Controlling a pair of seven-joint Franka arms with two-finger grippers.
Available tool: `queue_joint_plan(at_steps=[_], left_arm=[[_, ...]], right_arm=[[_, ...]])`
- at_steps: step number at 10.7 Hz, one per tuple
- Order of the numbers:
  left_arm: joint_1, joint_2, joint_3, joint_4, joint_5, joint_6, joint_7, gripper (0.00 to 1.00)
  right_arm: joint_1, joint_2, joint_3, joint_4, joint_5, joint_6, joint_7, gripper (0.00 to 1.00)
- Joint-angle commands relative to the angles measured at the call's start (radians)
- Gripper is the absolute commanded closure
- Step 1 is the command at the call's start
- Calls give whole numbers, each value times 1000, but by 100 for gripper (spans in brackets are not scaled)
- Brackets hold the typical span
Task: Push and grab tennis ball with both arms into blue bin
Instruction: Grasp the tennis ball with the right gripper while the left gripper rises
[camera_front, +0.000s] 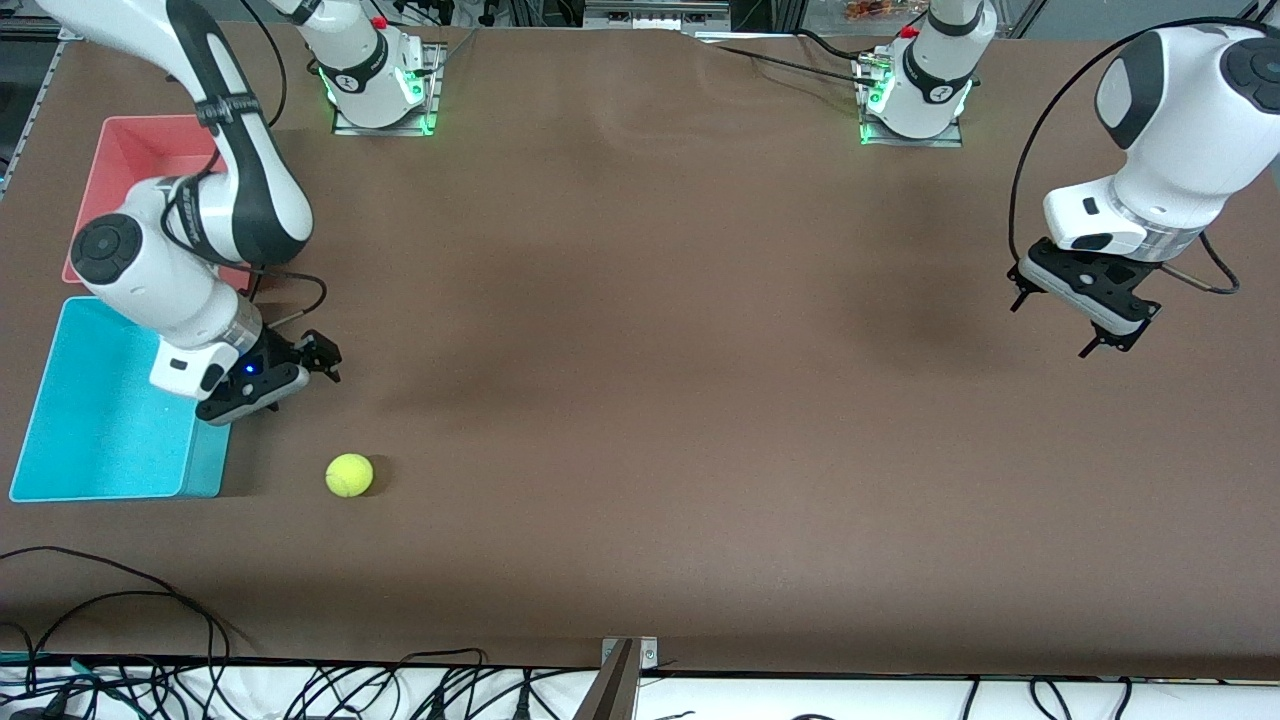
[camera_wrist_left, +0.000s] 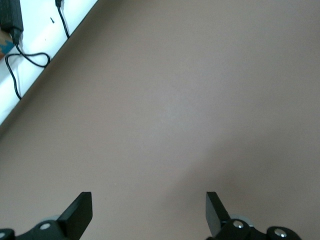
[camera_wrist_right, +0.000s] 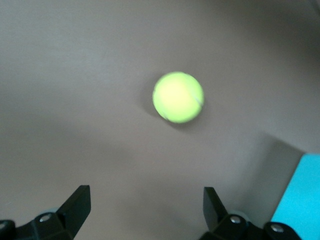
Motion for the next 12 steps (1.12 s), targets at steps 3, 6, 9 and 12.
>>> queue_joint_plan(at_steps=[3,6,9,12], left_arm=[[-44,-43,43,70,5,-183,-90,0],[-85,-41,73,190,-27,-365,-251,0],[-87,-40,73,308,-46,-527,-343,0],[-91,-38,66,366,-46,-601,-377,0]], right_arm=[[-15,191,-56,205,26,85,-522,0],[-27,286,-84,322,25,85,-740,0],[-47,348,-87,377,25,87,-915,0],[-95,429,-76,455,26,87,-1111,0]])
